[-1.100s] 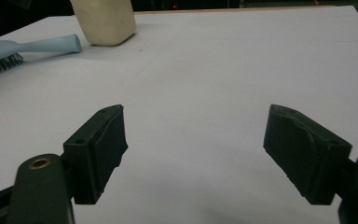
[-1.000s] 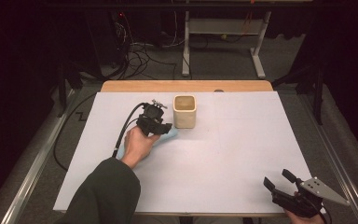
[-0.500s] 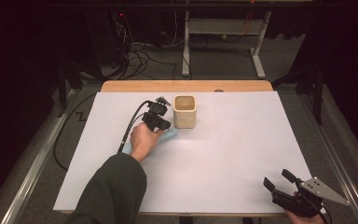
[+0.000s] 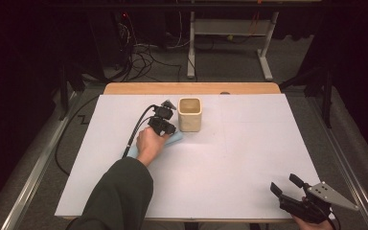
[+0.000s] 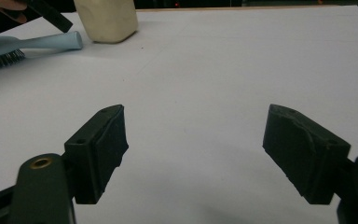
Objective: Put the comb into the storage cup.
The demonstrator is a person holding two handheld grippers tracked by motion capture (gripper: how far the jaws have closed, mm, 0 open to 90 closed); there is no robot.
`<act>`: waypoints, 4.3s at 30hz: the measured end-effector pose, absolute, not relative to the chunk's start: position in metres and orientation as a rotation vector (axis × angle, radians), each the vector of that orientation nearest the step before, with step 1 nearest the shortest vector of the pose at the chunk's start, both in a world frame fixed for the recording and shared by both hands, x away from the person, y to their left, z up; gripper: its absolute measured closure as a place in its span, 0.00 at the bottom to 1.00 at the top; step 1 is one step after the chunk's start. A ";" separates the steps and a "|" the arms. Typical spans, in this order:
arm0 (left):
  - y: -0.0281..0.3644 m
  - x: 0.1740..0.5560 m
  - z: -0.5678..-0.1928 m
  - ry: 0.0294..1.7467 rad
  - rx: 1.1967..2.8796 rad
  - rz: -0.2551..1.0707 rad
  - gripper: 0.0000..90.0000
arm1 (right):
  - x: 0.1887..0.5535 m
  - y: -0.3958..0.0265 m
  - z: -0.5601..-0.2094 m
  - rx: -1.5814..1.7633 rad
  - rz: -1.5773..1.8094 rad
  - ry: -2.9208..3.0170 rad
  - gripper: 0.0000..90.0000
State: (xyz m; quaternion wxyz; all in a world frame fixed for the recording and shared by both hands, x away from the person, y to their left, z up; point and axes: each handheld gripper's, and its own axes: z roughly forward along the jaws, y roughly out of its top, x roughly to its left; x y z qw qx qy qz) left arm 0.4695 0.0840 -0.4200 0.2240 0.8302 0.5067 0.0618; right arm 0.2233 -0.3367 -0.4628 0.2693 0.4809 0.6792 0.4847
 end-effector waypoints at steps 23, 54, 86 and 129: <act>0.085 0.471 -0.424 1.398 2.319 0.177 0.95 | 0.224 -0.335 -0.463 1.285 1.292 1.843 0.25; 0.083 0.448 -0.434 1.310 2.415 0.127 0.98 | 0.224 -0.335 -0.463 1.285 1.291 1.846 0.25; 0.075 0.405 -0.436 1.141 2.461 0.093 0.98 | 0.224 -0.334 -0.463 1.285 1.295 1.843 0.25; 0.098 0.348 -0.433 1.007 2.460 0.061 0.96 | 0.224 -0.333 -0.463 1.287 1.291 1.846 0.25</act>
